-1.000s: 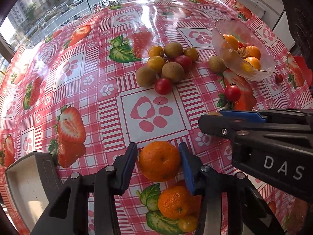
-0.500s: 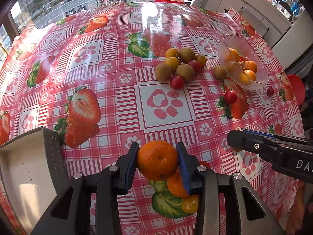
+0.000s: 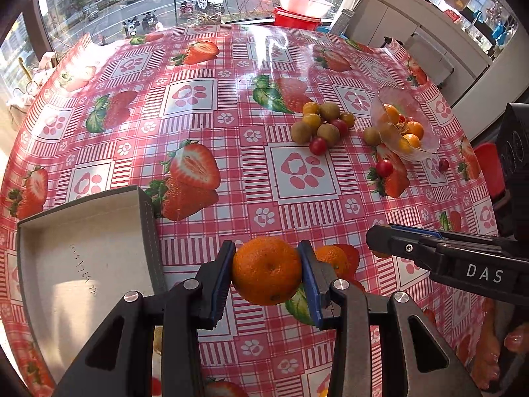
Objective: Organize fruits
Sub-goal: 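Carry the orange and kiwi into the grey tray and open both tools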
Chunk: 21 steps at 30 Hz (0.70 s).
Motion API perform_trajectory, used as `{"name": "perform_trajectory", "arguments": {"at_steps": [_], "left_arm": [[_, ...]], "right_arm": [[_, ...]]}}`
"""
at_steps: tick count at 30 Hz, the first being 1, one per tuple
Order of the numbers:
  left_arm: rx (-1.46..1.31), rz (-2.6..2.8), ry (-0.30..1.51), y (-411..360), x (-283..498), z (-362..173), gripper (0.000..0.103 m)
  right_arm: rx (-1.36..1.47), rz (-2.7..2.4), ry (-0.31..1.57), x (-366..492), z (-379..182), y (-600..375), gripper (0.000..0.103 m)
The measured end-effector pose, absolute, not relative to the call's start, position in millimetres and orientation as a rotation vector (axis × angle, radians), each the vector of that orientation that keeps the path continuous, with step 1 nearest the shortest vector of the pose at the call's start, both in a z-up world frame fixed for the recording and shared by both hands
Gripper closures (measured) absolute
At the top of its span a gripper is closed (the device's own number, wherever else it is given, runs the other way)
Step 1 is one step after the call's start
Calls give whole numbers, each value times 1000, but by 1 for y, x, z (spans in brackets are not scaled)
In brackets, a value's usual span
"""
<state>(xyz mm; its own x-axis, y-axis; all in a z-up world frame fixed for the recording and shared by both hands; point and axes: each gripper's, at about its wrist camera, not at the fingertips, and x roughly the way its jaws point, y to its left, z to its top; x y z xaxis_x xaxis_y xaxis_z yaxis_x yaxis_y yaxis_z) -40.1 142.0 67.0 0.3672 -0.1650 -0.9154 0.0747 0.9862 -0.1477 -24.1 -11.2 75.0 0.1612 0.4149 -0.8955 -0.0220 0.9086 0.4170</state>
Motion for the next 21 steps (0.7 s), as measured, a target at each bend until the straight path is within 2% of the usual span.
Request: {"name": "perform_trajectory", "arguments": {"at_steps": [21], "left_arm": [[-184, 45, 1174, 258, -99, 67, 62]], "right_arm": [[203, 501, 1408, -45, 85, 114, 75]]}}
